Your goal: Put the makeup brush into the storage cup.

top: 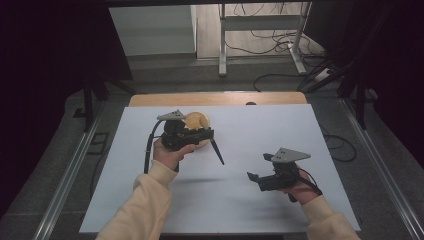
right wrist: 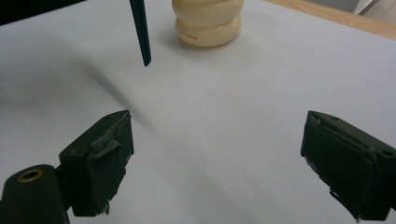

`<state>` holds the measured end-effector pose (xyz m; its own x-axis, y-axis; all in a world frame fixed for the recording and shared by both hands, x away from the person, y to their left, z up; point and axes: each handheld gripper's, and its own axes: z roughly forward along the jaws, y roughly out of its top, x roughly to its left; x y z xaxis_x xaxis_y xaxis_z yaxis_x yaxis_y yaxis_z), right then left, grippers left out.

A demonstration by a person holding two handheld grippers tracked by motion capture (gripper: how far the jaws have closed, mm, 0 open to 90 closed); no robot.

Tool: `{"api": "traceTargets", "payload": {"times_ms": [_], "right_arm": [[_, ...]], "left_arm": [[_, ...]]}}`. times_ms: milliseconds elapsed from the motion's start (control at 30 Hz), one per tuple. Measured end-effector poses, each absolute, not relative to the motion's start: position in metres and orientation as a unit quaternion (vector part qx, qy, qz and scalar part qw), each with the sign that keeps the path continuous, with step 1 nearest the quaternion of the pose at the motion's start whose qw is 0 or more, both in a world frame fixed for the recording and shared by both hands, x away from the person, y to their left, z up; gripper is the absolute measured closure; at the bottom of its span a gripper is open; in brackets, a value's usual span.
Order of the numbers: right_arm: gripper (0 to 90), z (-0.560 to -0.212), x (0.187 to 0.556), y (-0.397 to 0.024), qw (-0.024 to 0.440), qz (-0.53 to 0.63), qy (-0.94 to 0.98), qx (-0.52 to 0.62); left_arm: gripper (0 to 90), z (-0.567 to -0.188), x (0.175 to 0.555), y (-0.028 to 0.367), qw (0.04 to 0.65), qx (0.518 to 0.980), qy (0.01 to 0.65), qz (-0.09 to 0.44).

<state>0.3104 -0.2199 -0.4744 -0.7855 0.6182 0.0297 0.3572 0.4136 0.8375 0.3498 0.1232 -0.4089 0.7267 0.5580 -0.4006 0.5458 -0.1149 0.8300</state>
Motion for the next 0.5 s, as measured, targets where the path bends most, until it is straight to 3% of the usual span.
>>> {"api": "traceTargets", "payload": {"times_ms": [500], "right_arm": [[8.6, -0.475, 0.315, -0.223, 0.13, 0.443, 0.832, 0.308]], "left_arm": [[76.8, -0.398, 0.354, 0.143, 0.557, 0.737, 0.382, 0.026]]}}
